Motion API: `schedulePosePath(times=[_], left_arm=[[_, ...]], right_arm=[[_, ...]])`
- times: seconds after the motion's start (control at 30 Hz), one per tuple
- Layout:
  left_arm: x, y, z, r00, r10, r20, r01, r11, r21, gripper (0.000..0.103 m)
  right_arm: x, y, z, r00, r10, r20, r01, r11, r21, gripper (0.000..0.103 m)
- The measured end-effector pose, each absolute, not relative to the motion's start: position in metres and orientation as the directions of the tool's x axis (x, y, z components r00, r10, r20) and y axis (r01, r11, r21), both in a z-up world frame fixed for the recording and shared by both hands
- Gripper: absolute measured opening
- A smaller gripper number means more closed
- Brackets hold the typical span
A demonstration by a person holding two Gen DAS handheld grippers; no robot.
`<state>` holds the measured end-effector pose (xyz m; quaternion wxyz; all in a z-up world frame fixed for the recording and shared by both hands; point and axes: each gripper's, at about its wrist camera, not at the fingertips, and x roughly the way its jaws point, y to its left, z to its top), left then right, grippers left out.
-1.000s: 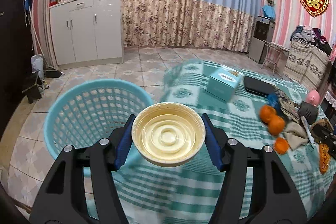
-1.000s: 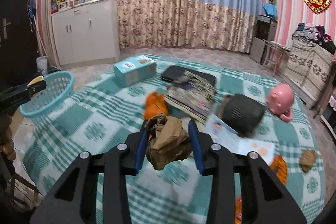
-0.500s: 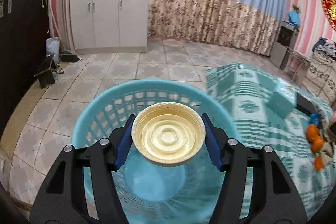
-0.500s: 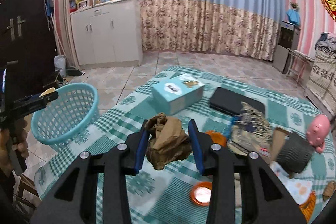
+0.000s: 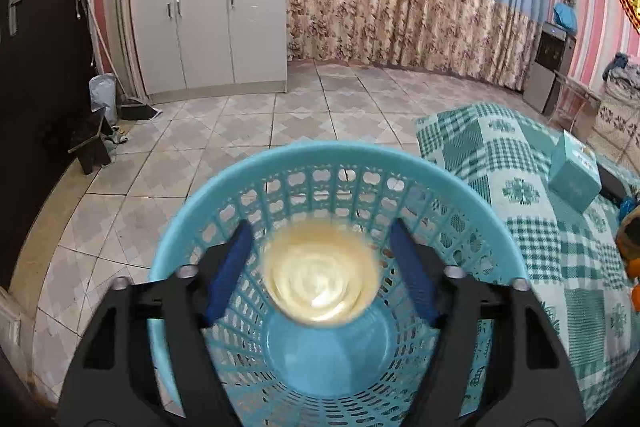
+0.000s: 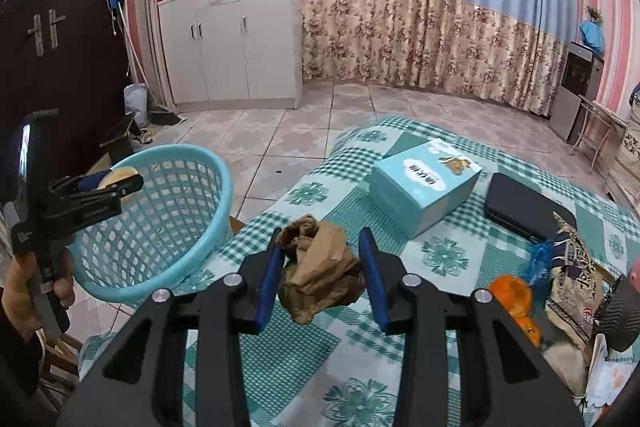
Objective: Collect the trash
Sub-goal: 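Drop the cream lid into the blue basket while the right tool drops the paper, then grasp the orange lid with the left tool while the right grasps the snack bag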
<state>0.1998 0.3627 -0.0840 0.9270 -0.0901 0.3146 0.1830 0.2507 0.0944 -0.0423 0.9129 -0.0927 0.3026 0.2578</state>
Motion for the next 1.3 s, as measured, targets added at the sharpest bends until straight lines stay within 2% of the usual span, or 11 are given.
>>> schedulePosePath(times=[0.17, 0.3, 0.53, 0.87, 0.9, 1.0, 1.23, 1.3], left_arm=[[0.186, 0.366, -0.07, 0.74, 0.31, -0.597, -0.42, 0.906, -0.05, 0.083], [0.165, 0.374, -0.056, 0.739, 0.364, -0.568, -0.466, 0.884, -0.04, 0.095], [0.14, 0.394, -0.049, 0.7, 0.442, -0.561, -0.525, 0.851, 0.015, 0.098], [0.112, 0.439, -0.068, 0.662, 0.44, -0.607, -0.603, 0.794, -0.082, 0.098], [0.11, 0.441, -0.07, 0.657, 0.443, -0.61, -0.607, 0.79, -0.081, 0.098], [0.109, 0.44, -0.075, 0.651, 0.441, -0.618, -0.609, 0.789, -0.078, 0.098], [0.105, 0.425, -0.072, 0.647, 0.449, -0.616, -0.608, 0.792, -0.061, 0.098], [0.105, 0.415, -0.069, 0.646, 0.454, -0.614, -0.602, 0.797, -0.043, 0.098]], right_arm=[[0.25, 0.103, -0.042, 0.676, 0.418, -0.607, -0.539, 0.842, -0.021, 0.038], [0.251, 0.122, -0.04, 0.663, 0.429, -0.613, -0.563, 0.826, -0.031, 0.038], [0.249, 0.184, -0.04, 0.621, 0.472, -0.625, -0.625, 0.78, -0.032, 0.038], [0.251, 0.255, -0.07, 0.533, 0.489, -0.69, -0.696, 0.718, -0.029, 0.039], [0.25, 0.257, -0.073, 0.534, 0.483, -0.694, -0.697, 0.716, -0.037, 0.043], [0.247, 0.258, -0.075, 0.555, 0.468, -0.687, -0.687, 0.725, -0.061, 0.069], [0.238, 0.226, -0.057, 0.616, 0.457, -0.642, -0.645, 0.76, -0.078, 0.086], [0.234, 0.207, -0.048, 0.634, 0.456, -0.625, -0.631, 0.772, -0.078, 0.088]])
